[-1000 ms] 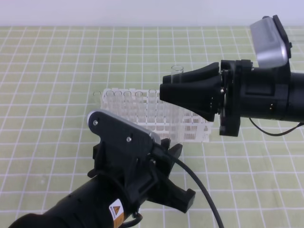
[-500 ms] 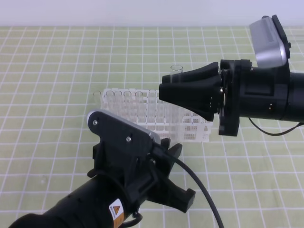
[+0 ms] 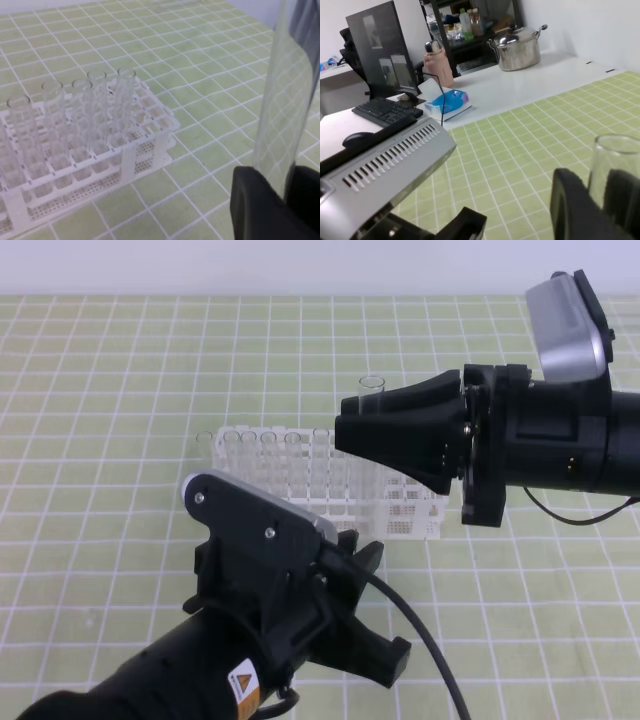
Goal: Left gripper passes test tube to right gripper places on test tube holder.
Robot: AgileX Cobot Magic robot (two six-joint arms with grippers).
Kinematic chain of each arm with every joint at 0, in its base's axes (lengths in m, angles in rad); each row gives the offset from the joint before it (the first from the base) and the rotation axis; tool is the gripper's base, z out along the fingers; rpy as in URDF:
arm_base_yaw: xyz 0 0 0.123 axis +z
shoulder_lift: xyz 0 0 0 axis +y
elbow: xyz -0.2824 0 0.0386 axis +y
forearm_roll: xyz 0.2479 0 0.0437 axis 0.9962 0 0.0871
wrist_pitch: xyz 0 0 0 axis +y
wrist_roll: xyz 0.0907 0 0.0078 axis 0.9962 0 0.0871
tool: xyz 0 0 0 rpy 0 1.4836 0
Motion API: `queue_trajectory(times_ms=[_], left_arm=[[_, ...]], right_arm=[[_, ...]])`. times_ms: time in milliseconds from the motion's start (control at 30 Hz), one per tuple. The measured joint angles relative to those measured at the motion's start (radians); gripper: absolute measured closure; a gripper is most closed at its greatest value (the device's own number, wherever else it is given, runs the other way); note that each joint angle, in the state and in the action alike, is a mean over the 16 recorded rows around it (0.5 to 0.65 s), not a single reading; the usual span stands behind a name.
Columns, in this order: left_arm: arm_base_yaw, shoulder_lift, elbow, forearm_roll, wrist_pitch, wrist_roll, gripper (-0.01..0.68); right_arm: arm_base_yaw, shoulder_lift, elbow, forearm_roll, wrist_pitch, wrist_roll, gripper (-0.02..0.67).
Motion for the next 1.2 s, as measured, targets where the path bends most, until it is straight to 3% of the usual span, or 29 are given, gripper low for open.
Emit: queue_trajectory(times_ms=[233, 500, 600, 800, 1200], left_arm=[[0.000, -0.058, 0.001, -0.066, 0.036, 0.040, 0.350], [0.000, -0.204, 0.003, -0.261, 0.098, 0.243, 0.144], [0.000, -0.276, 0.011, -0.357, 0.121, 0.341, 0.116], [0.000, -0.429, 0.055, -0.526, 0.155, 0.503, 0.121], [0.000, -0.651, 0.199, -0.707, 0.208, 0.591, 0.146]], right_arm=[[0.003, 0.000, -0.001, -0.001, 0.014, 0.006, 0.553], [0.006, 0.000, -0.008, -0.007, -0.003, 0.011, 0.553], [0.006, 0.000, -0.012, -0.009, -0.018, 0.008, 0.553], [0.006, 0.000, -0.020, -0.011, -0.053, 0.000, 0.553], [0.005, 0.000, -0.023, -0.011, -0.140, -0.064, 0.554]])
